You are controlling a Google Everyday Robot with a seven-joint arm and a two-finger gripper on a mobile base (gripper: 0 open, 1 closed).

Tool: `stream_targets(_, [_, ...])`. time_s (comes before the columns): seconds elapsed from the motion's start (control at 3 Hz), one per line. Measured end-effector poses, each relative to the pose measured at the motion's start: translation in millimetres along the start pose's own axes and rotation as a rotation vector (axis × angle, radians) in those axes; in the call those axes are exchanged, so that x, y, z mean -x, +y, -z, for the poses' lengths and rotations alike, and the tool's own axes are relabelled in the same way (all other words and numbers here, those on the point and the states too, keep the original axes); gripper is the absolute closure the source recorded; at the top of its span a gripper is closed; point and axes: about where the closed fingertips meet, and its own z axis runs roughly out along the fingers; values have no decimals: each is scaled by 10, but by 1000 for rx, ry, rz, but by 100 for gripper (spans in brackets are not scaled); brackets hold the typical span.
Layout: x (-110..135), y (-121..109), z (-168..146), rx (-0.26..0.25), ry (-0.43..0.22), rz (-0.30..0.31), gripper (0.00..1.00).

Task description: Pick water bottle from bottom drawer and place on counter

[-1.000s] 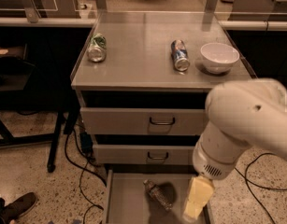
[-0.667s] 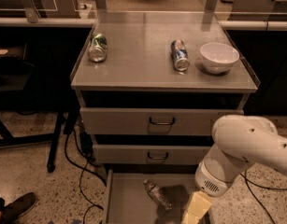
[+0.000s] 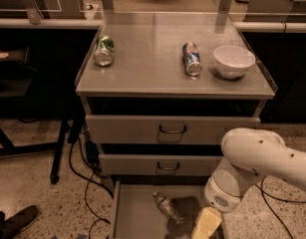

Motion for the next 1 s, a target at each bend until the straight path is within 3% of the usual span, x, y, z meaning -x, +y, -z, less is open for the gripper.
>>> stream_targets(0.33, [-64,-59,-136,31,-33,-17,0])
stream_targets(0.67, [-373,-444,-400,46,-133,-145,0])
stream_targets(1.0, [-636,-818,-813,78,-192,-245,0])
